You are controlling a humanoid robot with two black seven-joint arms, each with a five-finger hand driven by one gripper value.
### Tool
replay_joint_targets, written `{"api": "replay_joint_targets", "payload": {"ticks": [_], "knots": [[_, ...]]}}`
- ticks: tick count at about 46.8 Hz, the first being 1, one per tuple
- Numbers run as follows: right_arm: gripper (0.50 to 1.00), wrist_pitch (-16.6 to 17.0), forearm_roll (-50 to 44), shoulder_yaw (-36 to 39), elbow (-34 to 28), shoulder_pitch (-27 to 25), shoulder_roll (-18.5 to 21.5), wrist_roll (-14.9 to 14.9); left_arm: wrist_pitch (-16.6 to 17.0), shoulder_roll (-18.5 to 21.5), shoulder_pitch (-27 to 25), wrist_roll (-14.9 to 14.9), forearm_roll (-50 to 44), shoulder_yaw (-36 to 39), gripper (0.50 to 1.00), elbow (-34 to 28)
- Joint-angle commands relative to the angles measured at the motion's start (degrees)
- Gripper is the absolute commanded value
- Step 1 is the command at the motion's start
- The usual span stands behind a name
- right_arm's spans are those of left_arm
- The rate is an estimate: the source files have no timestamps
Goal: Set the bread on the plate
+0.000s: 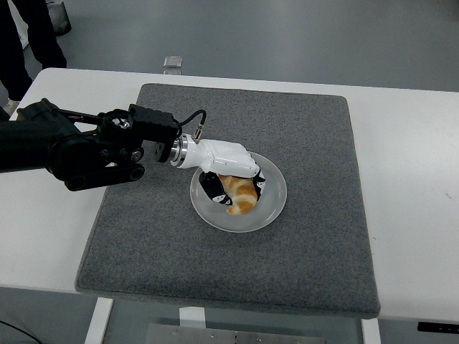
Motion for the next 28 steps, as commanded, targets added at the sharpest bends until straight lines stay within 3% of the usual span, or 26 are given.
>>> {"api": "replay_joint_targets", "payload": {"ticks": [1,12,15,18,19,24,28], "knots": [[0.952,0.0,0.0,-0.1,0.0,0.0,0.0,0.0,0.1,0.0,0.0,0.0,-0.1,0.1,0.5,0.0],[0.952,0.0,0.0,0.0,0.0,0.0,0.0,0.0,0.1,0.0,0.8,-0.1,-0.1,0.1,0.51,0.1],[0.952,0.0,0.0,-0.1,0.0,0.0,0.0,0.0,0.1,0.0,1.2,-0.1,-0.2,0.1,0.61,0.1],[0.952,0.0,0.0,-0.1,0.0,0.0,0.0,0.0,0.1,0.0,1.2,-0.1,-0.6,0.0,0.829,0.0],[0.952,0.0,0.0,0.0,0.0,0.0,0.0,0.0,0.1,0.0,1.2,-0.1,-0.9,0.0,0.865,0.0],[0.952,0.0,0.0,0.0,0.0,0.0,0.0,0.0,0.1,0.0,1.3,-0.1,-1.4,-0.4,0.99,0.0],[0.952,0.0,0.0,-0.1,0.0,0.0,0.0,0.0,0.1,0.0,1.3,-0.1,-1.7,-0.7,0.992,-0.1]]}}
